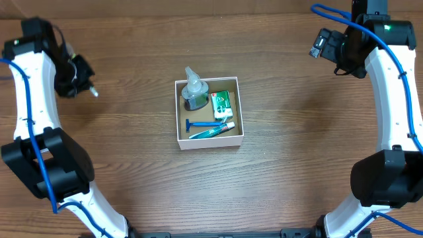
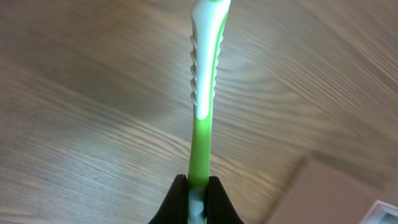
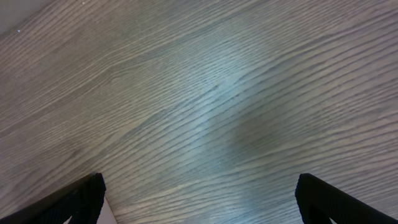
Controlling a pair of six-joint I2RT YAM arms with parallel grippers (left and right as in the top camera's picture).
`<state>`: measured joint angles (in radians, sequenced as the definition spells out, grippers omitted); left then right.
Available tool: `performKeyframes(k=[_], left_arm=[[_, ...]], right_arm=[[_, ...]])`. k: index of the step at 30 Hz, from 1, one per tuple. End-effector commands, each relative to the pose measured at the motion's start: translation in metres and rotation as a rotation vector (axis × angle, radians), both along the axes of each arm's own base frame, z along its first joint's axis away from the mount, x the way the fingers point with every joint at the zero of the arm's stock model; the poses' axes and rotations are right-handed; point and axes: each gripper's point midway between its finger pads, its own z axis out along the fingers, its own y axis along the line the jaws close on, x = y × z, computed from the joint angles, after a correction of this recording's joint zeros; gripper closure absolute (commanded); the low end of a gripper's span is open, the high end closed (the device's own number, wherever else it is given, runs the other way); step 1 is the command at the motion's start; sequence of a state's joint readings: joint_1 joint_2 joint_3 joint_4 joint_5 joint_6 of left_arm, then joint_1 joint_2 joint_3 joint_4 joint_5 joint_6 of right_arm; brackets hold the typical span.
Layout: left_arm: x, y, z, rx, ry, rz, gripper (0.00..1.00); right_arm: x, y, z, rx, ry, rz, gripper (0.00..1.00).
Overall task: Pack container
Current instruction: 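Carry the toothbrush into the box and release it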
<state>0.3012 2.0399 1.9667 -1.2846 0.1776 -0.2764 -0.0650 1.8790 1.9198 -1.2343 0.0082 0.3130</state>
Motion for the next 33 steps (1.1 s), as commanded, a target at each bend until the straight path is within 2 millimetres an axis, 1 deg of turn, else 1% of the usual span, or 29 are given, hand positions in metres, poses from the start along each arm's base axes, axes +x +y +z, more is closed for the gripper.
performKeyframes(k=[1,3,5,7,8,11,13,15,18,20,23,25,30,32,33], left_arm=[[0.016,-0.058,0.044,0.015,-0.104,-0.319,0.96],[0.014,-0.094,0.062,0.045,-0.128,-0.485,0.96],[0.008,-0.13,0.075,0.082,-0.145,-0.656,0.96],[0.0,-0.157,0.082,0.113,-0.144,-0.781,0.96],[-0.01,-0.189,0.084,0.138,-0.143,-0.922,0.96],[-0.026,-0.225,0.082,0.147,-0.133,-1.075,0.96],[-0.045,-0.254,0.08,0.146,-0.114,-1.211,0.96],[-0.06,-0.271,0.078,0.142,-0.095,-1.302,0.96],[-0.075,-0.283,0.077,0.138,-0.069,-1.386,0.96],[-0.078,-0.284,0.073,0.134,-0.054,-1.395,0.96],[-0.086,-0.281,0.056,0.097,0.014,-1.395,0.96],[-0.095,-0.281,0.04,0.055,0.071,-1.398,0.96],[-0.105,-0.284,0.013,0.015,0.133,-1.409,0.95],[-0.108,-0.286,0.002,-0.005,0.148,-1.412,0.91],[-0.109,-0.286,-0.003,-0.007,0.155,-1.411,0.85]], right_arm=[[0.003,-0.004,0.013,-0.017,-0.035,-0.01,0.0],[0.003,-0.004,0.013,-0.017,-0.035,-0.01,0.0],[0.003,-0.004,0.013,-0.017,-0.035,-0.01,0.0],[0.003,-0.004,0.013,-0.017,-0.035,-0.01,0.0],[0.003,-0.004,0.013,-0.017,-0.035,-0.01,0.0],[0.003,-0.004,0.013,-0.017,-0.035,-0.01,0.0],[0.003,-0.004,0.013,-0.017,-0.035,-0.01,0.0],[0.003,-0.004,0.013,-0.017,-0.035,-0.01,0.0],[0.003,-0.004,0.013,-0.017,-0.035,-0.01,0.0],[0.003,-0.004,0.013,-0.017,-0.035,-0.01,0.0],[0.003,-0.004,0.013,-0.017,-0.035,-0.01,0.0],[0.003,-0.004,0.013,-0.017,-0.035,-0.01,0.0],[0.003,-0.004,0.013,-0.017,-0.035,-0.01,0.0],[0.003,-0.004,0.013,-0.017,-0.035,-0.01,0.0],[0.003,-0.004,0.013,-0.017,-0.035,-0.01,0.0]])
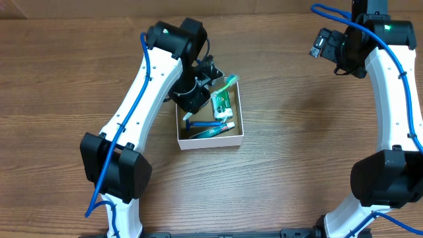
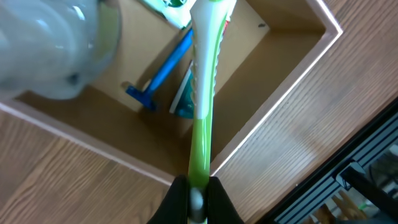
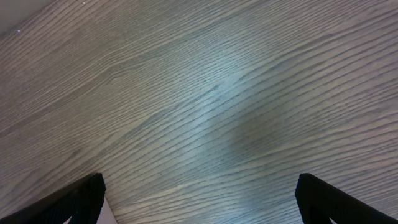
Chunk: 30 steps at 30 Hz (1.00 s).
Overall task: Pack container
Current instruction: 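Carry the toothbrush into the box and release it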
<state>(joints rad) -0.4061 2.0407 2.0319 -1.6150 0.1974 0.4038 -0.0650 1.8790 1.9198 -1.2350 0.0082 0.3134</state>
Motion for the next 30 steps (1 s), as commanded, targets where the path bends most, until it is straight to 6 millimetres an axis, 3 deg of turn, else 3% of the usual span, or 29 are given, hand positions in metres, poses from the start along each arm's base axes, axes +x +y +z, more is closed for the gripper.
performKeyframes(k=[1,2,4,12,16,20,22,23,24,30], left_arm=[[-0.009,-0.006,-0.019,-0.024,0.05,-0.034,0.73],[-0.009,-0.006,-0.025,-0.022,0.054,-0.034,0.53],[-0.009,-0.006,-0.03,-0.021,0.056,-0.034,0.46],[-0.003,-0.008,-0.028,-0.022,0.036,0.014,0.45],[0.023,-0.011,-0.001,-0.021,-0.069,0.157,0.45],[0.062,-0.009,0.037,-0.025,-0.223,0.47,0.41],[0.075,-0.01,0.05,-0.056,-0.27,0.599,0.37],[0.081,-0.01,0.054,-0.069,-0.285,0.641,0.27],[0.086,-0.012,0.055,-0.083,-0.298,0.671,0.0],[0.09,-0.015,0.056,-0.106,-0.299,0.734,0.0]], right_arm=[[0.003,-0.004,0.013,-0.018,-0.036,-0.01,0.0],[0.003,-0.004,0.013,-0.018,-0.036,-0.01,0.0],[0.003,-0.004,0.013,-0.018,-0.036,-0.01,0.0],[0.003,-0.004,0.013,-0.018,-0.036,-0.01,0.0],[0.003,-0.004,0.013,-0.018,-0.036,-0.01,0.0],[0.003,-0.004,0.013,-0.018,-0.036,-0.01,0.0],[0.003,-0.004,0.013,-0.018,-0.036,-0.01,0.0],[0.003,-0.004,0.013,-0.018,-0.036,-0.01,0.0],[0.003,-0.004,0.013,-0.018,-0.036,-0.01,0.0],[0.003,-0.004,0.013,-0.018,-0.036,-0.01,0.0]])
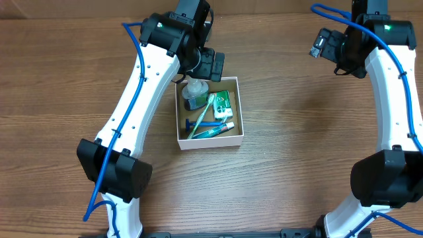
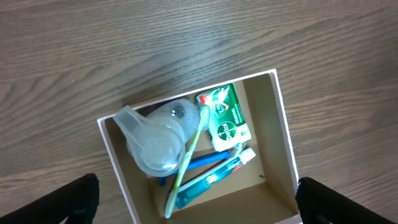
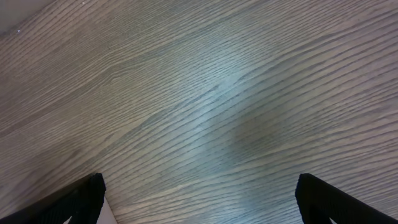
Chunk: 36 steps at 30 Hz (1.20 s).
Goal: Pack container
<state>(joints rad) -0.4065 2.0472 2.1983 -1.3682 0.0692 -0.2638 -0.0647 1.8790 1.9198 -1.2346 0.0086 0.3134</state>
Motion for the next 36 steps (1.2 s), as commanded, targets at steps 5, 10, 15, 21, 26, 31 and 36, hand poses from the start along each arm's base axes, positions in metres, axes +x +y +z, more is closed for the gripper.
performKeyframes(k=[5,10,15,21,26,31,36], left_arm=[[0.003,0.001,0.007,-0.012,-0.013,0.063,0.0],[0.003,0.001,0.006,-0.012,-0.013,0.063,0.0],[0.003,0.012,0.008,0.046,-0.032,0.045,0.0],[0.012,0.039,0.118,0.143,-0.453,-0.085,0.0],[-0.019,0.09,0.199,0.045,-0.665,0.004,0.0],[-0.053,0.133,0.209,-0.024,-0.757,0.071,0.0],[-0.079,0.145,0.202,-0.089,-0.977,0.03,0.0]], right_arm=[[0.003,-0.004,0.013,-0.017,-0.036,-0.01,0.0],[0.003,-0.004,0.013,-0.017,-0.036,-0.01,0.0],[0.003,-0.004,0.013,-0.017,-0.036,-0.01,0.0],[0.003,-0.004,0.013,-0.017,-0.036,-0.01,0.0],[0.003,-0.004,0.013,-0.017,-0.036,-0.01,0.0],[0.003,-0.004,0.013,-0.017,-0.036,-0.01,0.0],[0.003,-0.004,0.013,-0.017,-0.036,-0.01,0.0]])
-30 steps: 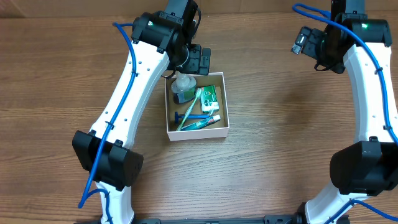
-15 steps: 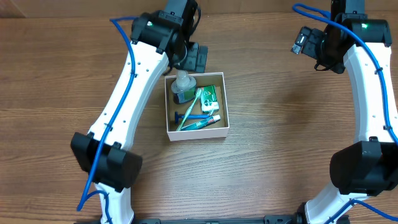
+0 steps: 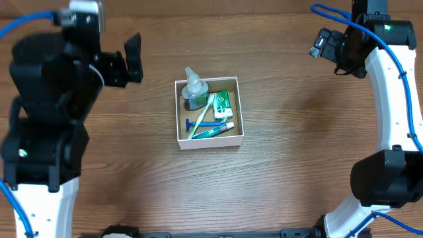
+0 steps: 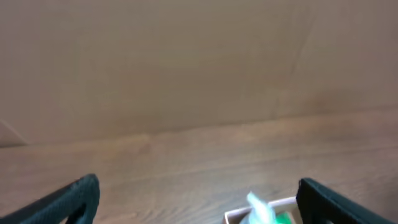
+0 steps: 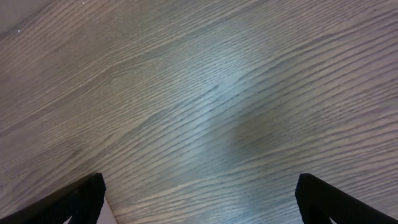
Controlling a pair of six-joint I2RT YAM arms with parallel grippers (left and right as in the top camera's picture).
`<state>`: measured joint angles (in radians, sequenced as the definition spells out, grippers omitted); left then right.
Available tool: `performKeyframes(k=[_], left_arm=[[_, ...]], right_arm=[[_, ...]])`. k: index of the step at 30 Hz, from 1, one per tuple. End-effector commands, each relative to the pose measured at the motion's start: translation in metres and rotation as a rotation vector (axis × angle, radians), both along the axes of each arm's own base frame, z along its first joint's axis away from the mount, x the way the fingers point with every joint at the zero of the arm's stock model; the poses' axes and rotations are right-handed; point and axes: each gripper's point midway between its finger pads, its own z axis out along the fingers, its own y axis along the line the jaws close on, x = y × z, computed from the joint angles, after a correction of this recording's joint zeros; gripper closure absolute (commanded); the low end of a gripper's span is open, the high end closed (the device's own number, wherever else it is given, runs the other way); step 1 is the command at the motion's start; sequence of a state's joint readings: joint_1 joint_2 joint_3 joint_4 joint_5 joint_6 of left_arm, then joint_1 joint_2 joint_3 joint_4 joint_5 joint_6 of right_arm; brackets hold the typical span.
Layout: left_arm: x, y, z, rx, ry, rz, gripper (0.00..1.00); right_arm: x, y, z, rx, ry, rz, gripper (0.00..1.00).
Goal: Pack container
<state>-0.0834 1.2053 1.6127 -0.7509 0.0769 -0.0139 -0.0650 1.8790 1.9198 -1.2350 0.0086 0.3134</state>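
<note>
The white box (image 3: 240, 112) sits mid-table. Inside lie a clear bottle (image 3: 193, 92), a green toothbrush (image 3: 205, 113), a green packet (image 3: 223, 102), a blue razor (image 3: 200, 123) and a toothpaste tube (image 3: 213, 130). My left gripper (image 3: 134, 59) is raised high, left of the box, open and empty. In the left wrist view the left gripper (image 4: 198, 205) frames only the bottle's tip (image 4: 258, 204) and the box's far rim (image 4: 239, 214). My right gripper (image 3: 322, 43) hangs at the far right, and the right wrist view shows it (image 5: 199, 199) open over bare wood.
A brown wooden table (image 3: 304, 145) lies all around the box. A plain beige wall (image 4: 186, 62) stands behind the table in the left wrist view. The left arm's large body (image 3: 46, 112) covers the table's left side in the overhead view.
My left gripper has moved from just above the box's back edge to high up on the left, still open. The toothbrush lies in the box as before. The right arm has not moved.
My left gripper was shut on the green toothbrush at the table's far left. Then it held the toothbrush over the box. Then it was open above the box with the toothbrush lying inside. Now it is well away to the left.
</note>
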Motion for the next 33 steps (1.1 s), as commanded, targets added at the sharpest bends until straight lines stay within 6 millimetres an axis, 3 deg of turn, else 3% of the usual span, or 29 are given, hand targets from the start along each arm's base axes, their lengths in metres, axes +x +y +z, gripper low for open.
performKeyframes(k=[1,11,19,28,33], left_arm=[[-0.021,-0.003,-0.016,-0.005,-0.116,-0.093,0.0],[-0.077,0.011,-0.074,0.014,-0.475,-0.065,0.0],[-0.116,0.027,-0.112,0.052,-0.64,0.008,0.0],[-0.123,0.03,-0.171,0.036,-0.62,0.016,0.0],[-0.116,0.031,-0.206,-0.03,-0.54,0.022,0.0]], right_arm=[[0.003,-0.004,0.013,-0.017,-0.036,-0.01,0.0],[0.003,-0.004,0.013,-0.017,-0.036,-0.01,0.0],[0.003,-0.004,0.013,-0.017,-0.036,-0.01,0.0],[0.003,-0.004,0.013,-0.017,-0.036,-0.01,0.0],[0.003,-0.004,0.013,-0.017,-0.036,-0.01,0.0]])
